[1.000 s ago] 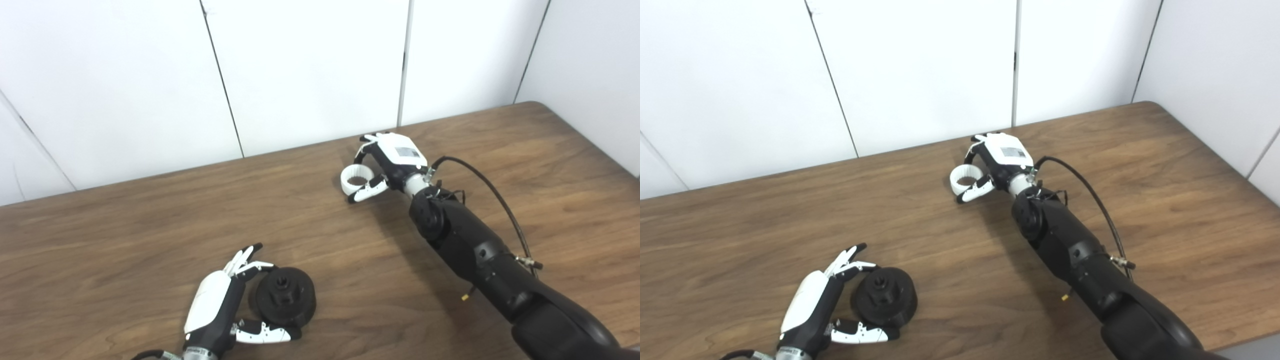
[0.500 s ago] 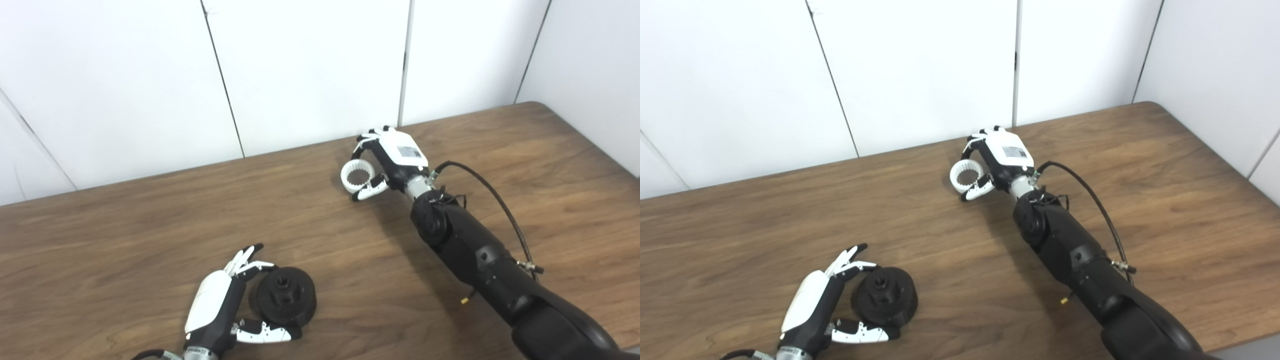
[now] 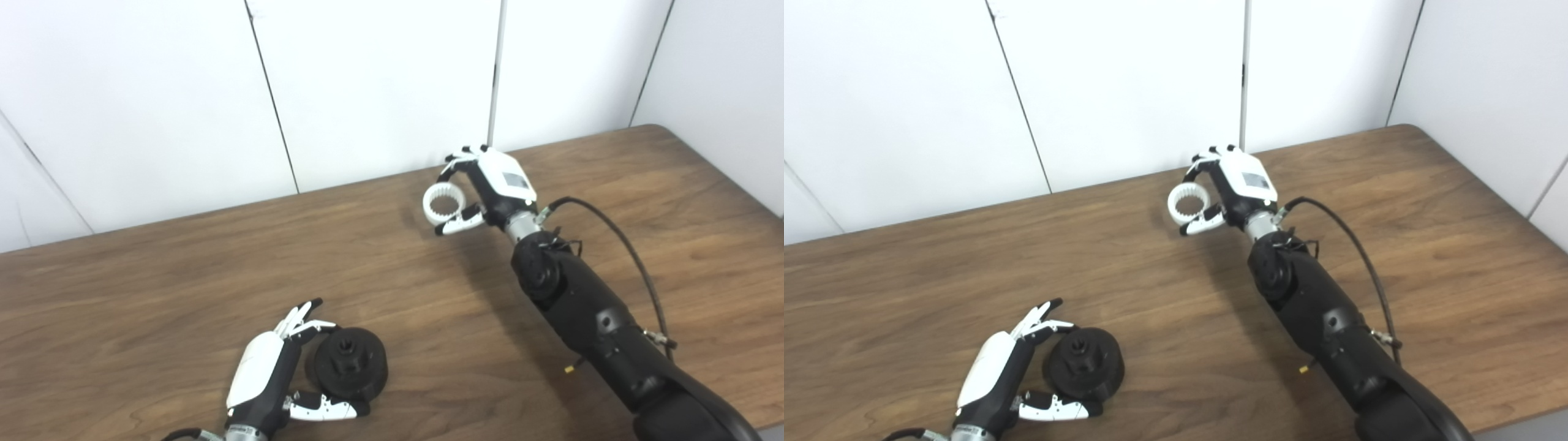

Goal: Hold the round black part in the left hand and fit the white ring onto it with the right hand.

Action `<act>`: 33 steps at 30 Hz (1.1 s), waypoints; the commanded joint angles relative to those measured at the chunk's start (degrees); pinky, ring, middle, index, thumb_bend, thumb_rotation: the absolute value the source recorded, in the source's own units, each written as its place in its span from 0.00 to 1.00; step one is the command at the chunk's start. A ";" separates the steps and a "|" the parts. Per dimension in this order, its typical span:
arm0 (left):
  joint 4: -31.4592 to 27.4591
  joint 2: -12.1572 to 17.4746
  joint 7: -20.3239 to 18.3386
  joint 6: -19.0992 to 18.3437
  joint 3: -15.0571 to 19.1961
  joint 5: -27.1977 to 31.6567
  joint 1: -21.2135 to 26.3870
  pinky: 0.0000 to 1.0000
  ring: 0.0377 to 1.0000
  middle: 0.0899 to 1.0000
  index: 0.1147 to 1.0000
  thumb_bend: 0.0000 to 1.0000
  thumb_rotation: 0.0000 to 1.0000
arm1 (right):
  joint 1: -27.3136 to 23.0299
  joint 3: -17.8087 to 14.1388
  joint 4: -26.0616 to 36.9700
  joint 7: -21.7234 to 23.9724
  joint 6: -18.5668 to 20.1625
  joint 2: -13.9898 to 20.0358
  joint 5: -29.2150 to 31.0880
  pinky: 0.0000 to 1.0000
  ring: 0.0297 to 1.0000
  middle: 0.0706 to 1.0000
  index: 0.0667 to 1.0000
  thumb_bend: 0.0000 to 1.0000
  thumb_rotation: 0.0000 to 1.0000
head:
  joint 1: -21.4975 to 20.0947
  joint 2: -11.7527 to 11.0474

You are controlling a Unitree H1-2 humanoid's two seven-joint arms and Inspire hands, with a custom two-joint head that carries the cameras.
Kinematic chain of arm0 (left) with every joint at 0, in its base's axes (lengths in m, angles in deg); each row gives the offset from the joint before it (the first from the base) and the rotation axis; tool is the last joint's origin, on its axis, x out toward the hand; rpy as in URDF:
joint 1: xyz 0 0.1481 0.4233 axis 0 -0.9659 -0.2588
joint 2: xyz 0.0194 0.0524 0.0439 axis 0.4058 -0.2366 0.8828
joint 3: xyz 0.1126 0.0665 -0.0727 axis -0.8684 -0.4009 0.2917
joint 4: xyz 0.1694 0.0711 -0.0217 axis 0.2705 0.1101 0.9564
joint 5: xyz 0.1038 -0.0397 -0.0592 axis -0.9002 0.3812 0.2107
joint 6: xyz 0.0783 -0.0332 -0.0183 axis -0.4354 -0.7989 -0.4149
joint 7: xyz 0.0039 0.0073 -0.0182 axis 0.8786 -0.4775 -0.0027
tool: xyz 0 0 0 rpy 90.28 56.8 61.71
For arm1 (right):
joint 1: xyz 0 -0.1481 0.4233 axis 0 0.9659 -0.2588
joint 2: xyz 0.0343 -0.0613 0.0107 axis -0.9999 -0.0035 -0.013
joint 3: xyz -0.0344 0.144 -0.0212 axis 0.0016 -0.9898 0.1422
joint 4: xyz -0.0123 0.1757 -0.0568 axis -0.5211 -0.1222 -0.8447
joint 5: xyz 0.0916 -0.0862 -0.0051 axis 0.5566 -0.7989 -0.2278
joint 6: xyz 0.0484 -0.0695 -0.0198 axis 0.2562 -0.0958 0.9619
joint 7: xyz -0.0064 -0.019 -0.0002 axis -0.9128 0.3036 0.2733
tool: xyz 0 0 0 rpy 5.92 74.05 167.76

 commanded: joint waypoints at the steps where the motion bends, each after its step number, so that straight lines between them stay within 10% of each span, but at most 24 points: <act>1: -0.21 0.33 -2.15 -1.36 -0.89 -0.96 0.04 0.91 0.98 0.96 0.56 0.94 0.27 | -1.27 -1.82 5.04 1.12 1.26 -0.24 1.76 1.00 0.93 0.82 0.44 0.52 0.15 | 0.75 0.11; 15: 1.58 -2.44 -0.86 -2.52 -1.90 -3.58 1.07 0.93 0.98 0.96 0.56 0.95 0.29 | 5.14 -5.98 20.44 7.73 0.44 0.76 7.20 0.99 0.94 0.84 0.44 0.52 0.15 | 10.67 1.89; 33: 2.78 -4.24 0.22 -3.25 -2.44 -4.33 2.08 0.94 0.98 0.96 0.56 0.96 0.29 | 15.68 -4.18 39.28 15.69 -0.33 -1.03 11.23 0.84 0.92 0.82 0.44 0.52 0.14 | 12.62 3.00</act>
